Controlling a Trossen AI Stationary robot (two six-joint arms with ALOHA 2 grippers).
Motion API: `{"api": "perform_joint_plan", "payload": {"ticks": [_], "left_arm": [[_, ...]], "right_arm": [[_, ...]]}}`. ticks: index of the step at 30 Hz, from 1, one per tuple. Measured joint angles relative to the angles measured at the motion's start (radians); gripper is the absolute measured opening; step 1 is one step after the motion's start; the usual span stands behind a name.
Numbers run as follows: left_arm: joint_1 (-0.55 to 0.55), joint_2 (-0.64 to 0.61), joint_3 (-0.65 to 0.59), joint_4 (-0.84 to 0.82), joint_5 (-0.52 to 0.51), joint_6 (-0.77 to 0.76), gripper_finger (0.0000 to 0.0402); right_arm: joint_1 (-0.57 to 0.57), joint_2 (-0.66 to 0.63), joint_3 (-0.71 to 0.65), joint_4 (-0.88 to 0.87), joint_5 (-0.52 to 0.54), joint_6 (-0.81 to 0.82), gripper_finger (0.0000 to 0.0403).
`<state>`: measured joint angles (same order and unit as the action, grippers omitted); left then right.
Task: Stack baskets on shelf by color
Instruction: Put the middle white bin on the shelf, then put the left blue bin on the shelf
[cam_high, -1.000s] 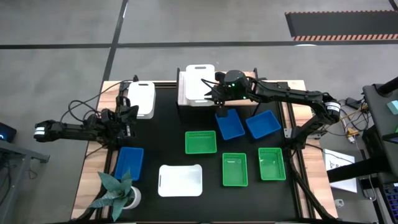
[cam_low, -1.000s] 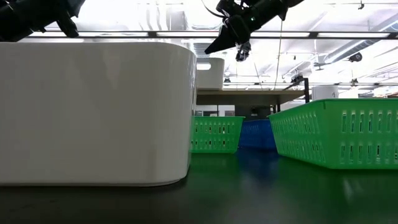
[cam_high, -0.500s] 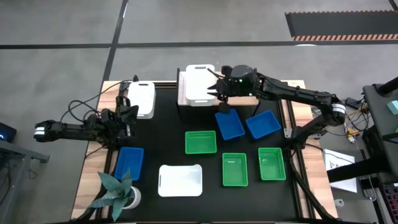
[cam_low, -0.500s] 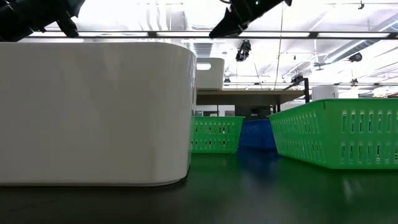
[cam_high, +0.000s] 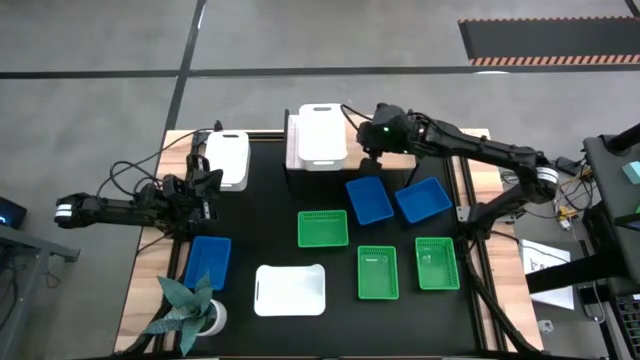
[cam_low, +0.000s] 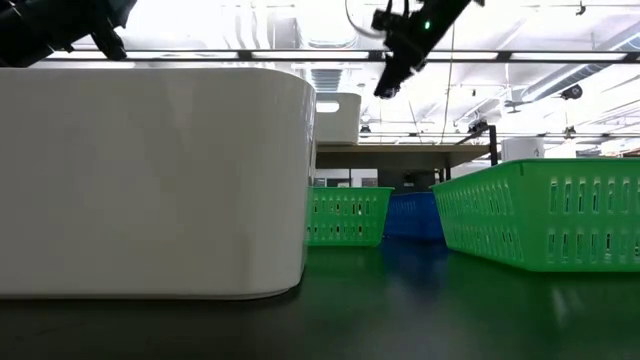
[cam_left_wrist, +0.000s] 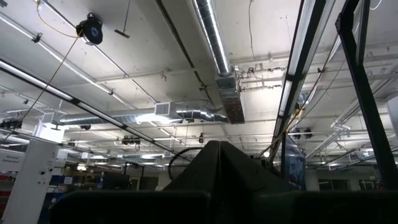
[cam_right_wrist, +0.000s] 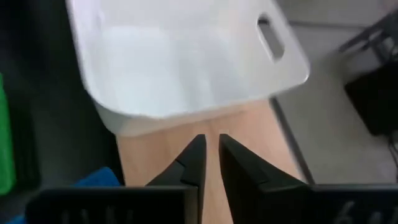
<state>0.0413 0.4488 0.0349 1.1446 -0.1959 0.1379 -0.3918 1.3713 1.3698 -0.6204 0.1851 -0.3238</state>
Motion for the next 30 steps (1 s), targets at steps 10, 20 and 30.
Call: {"api": "perform_joint_plan", "payload": {"ticks": [10, 20, 30], "left_arm": [[0.000, 0.000, 0.000, 0.003, 0.000, 0.000, 0.0000], [0.000, 0.000, 0.000, 0.004, 0.000, 0.000, 0.0000], [0.000, 0.000, 0.000, 0.007, 0.000, 0.000, 0.0000]], "right_arm": [[-0.038, 0.126, -0.002, 0.089, -0.001, -0.029, 0.0009], [-0.039, 0.137, -0.002, 0.135, 0.000, -0.057, 0.0009], [-0.011, 0.039, -0.008, 0.042, 0.003, 0.009, 0.0008]]}}
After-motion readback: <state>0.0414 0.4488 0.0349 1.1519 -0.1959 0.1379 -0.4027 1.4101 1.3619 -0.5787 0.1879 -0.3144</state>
